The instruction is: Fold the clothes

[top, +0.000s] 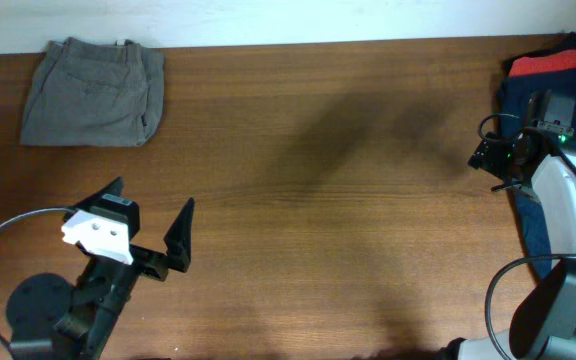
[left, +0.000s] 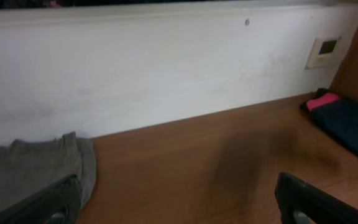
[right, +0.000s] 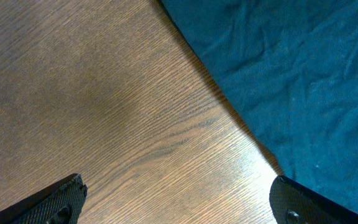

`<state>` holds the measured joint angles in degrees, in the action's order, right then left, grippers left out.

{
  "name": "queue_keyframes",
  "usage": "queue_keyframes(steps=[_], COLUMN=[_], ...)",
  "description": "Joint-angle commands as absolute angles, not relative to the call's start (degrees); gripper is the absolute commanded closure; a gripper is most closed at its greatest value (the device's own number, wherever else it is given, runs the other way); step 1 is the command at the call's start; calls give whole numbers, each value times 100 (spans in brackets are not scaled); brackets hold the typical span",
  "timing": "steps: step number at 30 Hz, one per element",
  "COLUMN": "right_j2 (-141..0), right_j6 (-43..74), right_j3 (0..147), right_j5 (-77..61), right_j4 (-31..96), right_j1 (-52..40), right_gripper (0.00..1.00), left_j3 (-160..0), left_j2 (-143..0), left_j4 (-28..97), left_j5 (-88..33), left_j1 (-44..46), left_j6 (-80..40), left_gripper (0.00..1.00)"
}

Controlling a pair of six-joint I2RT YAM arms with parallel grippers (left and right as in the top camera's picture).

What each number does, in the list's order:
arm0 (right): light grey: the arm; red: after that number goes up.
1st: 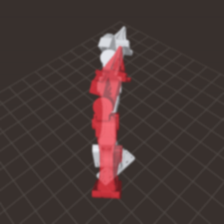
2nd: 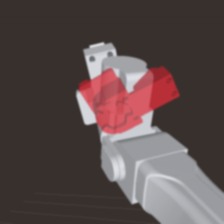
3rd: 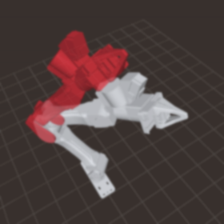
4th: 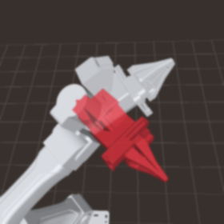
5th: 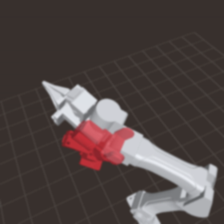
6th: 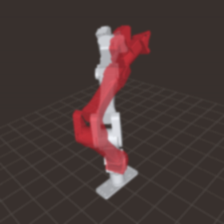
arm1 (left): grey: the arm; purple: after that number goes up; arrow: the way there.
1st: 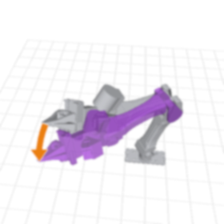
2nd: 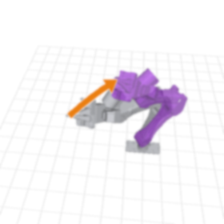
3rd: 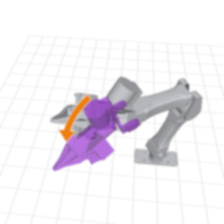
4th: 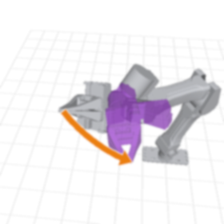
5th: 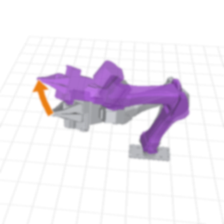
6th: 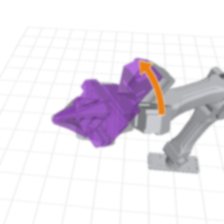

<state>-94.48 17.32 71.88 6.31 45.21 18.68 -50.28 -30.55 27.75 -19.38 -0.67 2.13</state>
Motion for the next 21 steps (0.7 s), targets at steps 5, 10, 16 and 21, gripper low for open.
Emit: queue_keyframes(steps=[5,10,16,21], right_j2=[-9450,-9450,-9450,-9450], right_j6=[1702,1702,1702,1702], right_j3=[7179,7179,7179,7177], right_j5=[642,642,642,642], right_j4=[4521,4523,4521,4521], right_j1=[1876,1876,1876,1876], right_gripper=[1,1,1,1], left_j3=[-4908,-4908,-4908,-4908], left_j2=[-3111,-3111,-3111,-3111], left_j4=[2744,2749,3120,3616], left_j5=[-1861,-1865,-1863,-1865], left_j1=[-80,-80,-80,-80], left_j6=[158,156,156,156], left_gripper=[1,1,1,1])
